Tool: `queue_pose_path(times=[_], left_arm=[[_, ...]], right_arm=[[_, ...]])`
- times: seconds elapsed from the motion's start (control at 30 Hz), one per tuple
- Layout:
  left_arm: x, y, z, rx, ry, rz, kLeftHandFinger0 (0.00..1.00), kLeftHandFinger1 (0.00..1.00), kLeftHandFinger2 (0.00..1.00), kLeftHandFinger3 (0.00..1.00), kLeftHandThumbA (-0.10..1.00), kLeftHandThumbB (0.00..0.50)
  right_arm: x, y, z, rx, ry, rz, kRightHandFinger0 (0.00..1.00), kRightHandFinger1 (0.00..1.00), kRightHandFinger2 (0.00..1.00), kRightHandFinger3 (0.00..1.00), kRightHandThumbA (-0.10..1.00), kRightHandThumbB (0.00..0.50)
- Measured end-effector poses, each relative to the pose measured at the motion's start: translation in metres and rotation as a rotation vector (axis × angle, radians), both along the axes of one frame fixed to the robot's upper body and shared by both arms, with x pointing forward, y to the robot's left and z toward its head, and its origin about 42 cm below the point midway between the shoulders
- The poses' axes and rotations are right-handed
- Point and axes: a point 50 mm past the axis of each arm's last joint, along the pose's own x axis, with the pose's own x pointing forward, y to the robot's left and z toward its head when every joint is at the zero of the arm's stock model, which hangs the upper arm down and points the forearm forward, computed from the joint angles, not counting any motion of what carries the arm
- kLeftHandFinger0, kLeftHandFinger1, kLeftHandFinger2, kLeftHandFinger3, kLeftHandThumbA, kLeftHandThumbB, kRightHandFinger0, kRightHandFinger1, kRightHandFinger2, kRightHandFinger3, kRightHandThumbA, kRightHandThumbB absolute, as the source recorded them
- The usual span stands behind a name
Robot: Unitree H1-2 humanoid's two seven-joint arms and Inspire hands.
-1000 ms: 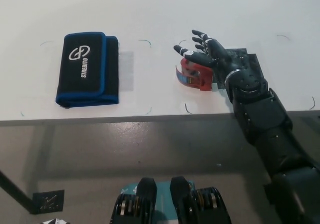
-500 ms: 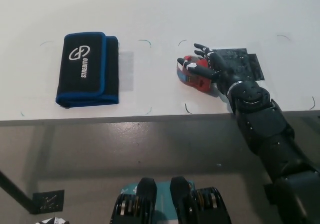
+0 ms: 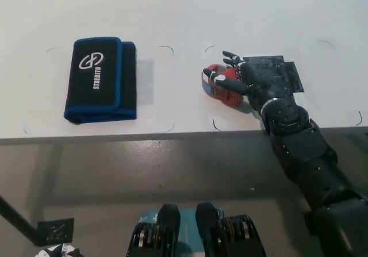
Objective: Use the right hand to move the tape on the right hand side to the notebook on the left hand side
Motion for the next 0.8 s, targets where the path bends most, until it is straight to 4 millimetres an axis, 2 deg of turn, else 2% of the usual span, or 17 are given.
queue_pose_path(times=[0.17,0.2,0.23,0.33,0.4,0.43,0.57,0.63,0.7,0.77,0.8], left_arm=[[0.000,0.000,0.000,0.000,0.000,-0.001,0.22,0.15,0.19,0.33,-0.04,0.136],[0.000,0.000,0.000,-0.001,0.000,-0.001,0.22,0.15,0.20,0.33,-0.05,0.130],[0.001,-0.001,0.000,-0.001,-0.003,-0.003,0.22,0.15,0.20,0.33,-0.05,0.131],[0.003,-0.002,0.001,-0.002,-0.007,-0.005,0.22,0.15,0.19,0.32,-0.02,0.131],[0.003,-0.002,0.001,-0.002,-0.008,-0.005,0.23,0.16,0.20,0.31,-0.01,0.135],[0.003,-0.002,0.001,-0.002,-0.008,-0.005,0.23,0.16,0.20,0.31,-0.01,0.135],[0.003,-0.002,0.001,-0.002,-0.007,-0.005,0.22,0.15,0.19,0.29,0.03,0.143],[0.003,-0.002,0.001,-0.002,-0.006,-0.005,0.22,0.15,0.19,0.29,0.02,0.142],[0.003,-0.002,0.001,-0.002,-0.007,-0.006,0.22,0.15,0.20,0.29,0.01,0.139],[0.003,-0.002,0.001,-0.002,-0.008,-0.007,0.23,0.16,0.20,0.29,0.02,0.139],[0.003,-0.002,0.001,-0.002,-0.008,-0.007,0.24,0.16,0.20,0.29,0.02,0.137]], right_arm=[[-0.003,0.015,-0.006,0.019,0.007,0.000,1.00,1.00,1.00,1.00,0.78,0.410],[-0.004,0.019,-0.006,0.022,0.005,0.003,1.00,1.00,1.00,1.00,0.85,0.475],[-0.004,0.026,-0.006,0.023,0.010,0.006,1.00,1.00,1.00,1.00,0.87,0.489],[-0.003,0.040,-0.001,0.017,0.010,0.018,1.00,1.00,1.00,1.00,0.85,0.456],[-0.003,0.052,0.003,0.013,0.012,0.033,1.00,1.00,1.00,1.00,0.87,0.499],[-0.004,0.057,0.004,0.011,0.014,0.040,1.00,1.00,1.00,1.00,0.87,0.500],[-0.009,0.082,0.004,0.006,0.020,0.081,1.00,1.00,1.00,1.00,0.93,0.443],[-0.011,0.088,0.004,0.000,0.021,0.092,1.00,1.00,1.00,1.00,0.93,0.444],[-0.011,0.091,0.004,-0.006,0.021,0.098,1.00,1.00,1.00,1.00,0.90,0.448],[-0.012,0.090,0.003,-0.008,0.023,0.098,1.00,1.00,1.00,1.00,0.92,0.495],[-0.012,0.090,0.002,-0.010,0.025,0.097,1.00,1.00,1.00,1.00,0.92,0.498]])
